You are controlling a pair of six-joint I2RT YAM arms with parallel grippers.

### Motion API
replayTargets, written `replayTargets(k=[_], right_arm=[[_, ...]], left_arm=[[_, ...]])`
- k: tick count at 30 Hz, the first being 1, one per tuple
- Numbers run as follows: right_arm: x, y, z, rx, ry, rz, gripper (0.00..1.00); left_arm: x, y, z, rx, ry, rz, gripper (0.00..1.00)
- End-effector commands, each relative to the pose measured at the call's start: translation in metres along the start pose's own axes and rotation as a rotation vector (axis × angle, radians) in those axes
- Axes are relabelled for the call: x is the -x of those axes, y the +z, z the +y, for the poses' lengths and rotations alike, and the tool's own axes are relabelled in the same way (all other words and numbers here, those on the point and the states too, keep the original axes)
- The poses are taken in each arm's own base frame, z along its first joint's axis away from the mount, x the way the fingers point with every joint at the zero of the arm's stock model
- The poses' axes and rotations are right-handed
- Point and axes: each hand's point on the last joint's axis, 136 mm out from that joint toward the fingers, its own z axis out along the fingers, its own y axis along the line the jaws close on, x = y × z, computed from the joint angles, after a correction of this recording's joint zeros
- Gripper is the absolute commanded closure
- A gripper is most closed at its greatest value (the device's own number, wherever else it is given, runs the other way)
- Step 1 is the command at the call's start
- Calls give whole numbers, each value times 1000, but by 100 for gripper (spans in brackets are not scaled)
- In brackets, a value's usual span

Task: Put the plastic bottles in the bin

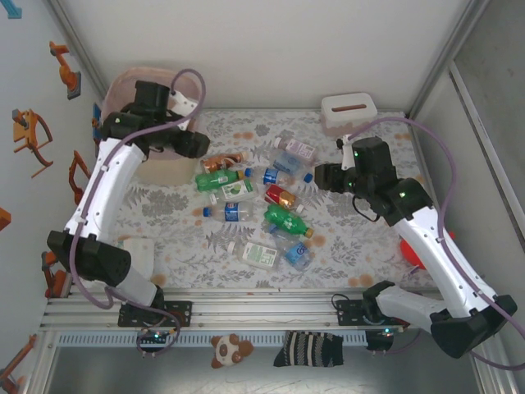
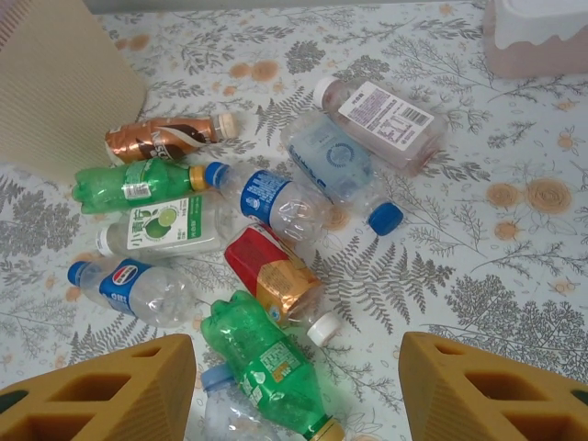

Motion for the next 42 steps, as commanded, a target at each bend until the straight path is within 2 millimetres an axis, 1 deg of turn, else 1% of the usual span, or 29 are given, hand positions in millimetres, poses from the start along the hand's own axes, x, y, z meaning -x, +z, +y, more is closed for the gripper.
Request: replayTargets(k=[1, 4, 5, 6, 7, 9, 11, 16, 18, 25, 26, 31, 34, 37, 39, 40, 42], right_arm=[[5, -5, -1, -17, 12, -15, 41], [5, -4, -1, -14, 11, -11, 41], [4, -3, -1, -13, 11, -7, 41], [5, -3, -1, -13, 11, -9, 41], [4, -3, -1, -13, 10, -8, 41], [4, -2, 0, -12, 10, -5, 41], [4, -1, 0, -11, 10, -2, 41], [6, 0, 1, -3, 8, -3, 41], [7, -1, 2, -2, 5, -7, 41], [6, -1, 3, 3, 1, -7, 41], [7, 0, 3, 6, 3, -9, 41], [7, -1, 3, 7, 1, -12, 41], [6, 1, 3, 7, -5, -8, 41], [6, 4, 5, 18, -1, -3, 41], [7, 6, 7, 27, 2, -2, 41], [8, 6, 8, 31, 4, -3, 41], [9, 7, 9, 37, 4, -5, 41]], left_arm=[[-26, 6, -52, -183, 177, 41, 30], [-50, 11, -87, -288, 356, 54, 30], [-58, 13, -93, -302, 398, 60, 30], [-63, 16, -93, -301, 413, 67, 30], [-64, 20, -89, -276, 413, 69, 30], [-63, 25, -75, -211, 398, 75, 34], [-60, 27, -61, -158, 387, 84, 37], [-45, 27, -29, -46, 364, 57, 38], [-42, 25, -18, -45, 340, 44, 37], [-20, 6, 49, 71, 148, -85, 33], [-20, 4, 61, 93, 120, -88, 33], [-20, -12, 99, 174, 3, -115, 34], [-28, -25, 121, 240, -67, -121, 33], [-36, -39, 140, 306, -140, -147, 32], [-39, -46, 146, 314, -185, -171, 32], [-40, -47, 145, 293, -200, -187, 32], [-37, -44, 138, 237, -213, -203, 30]])
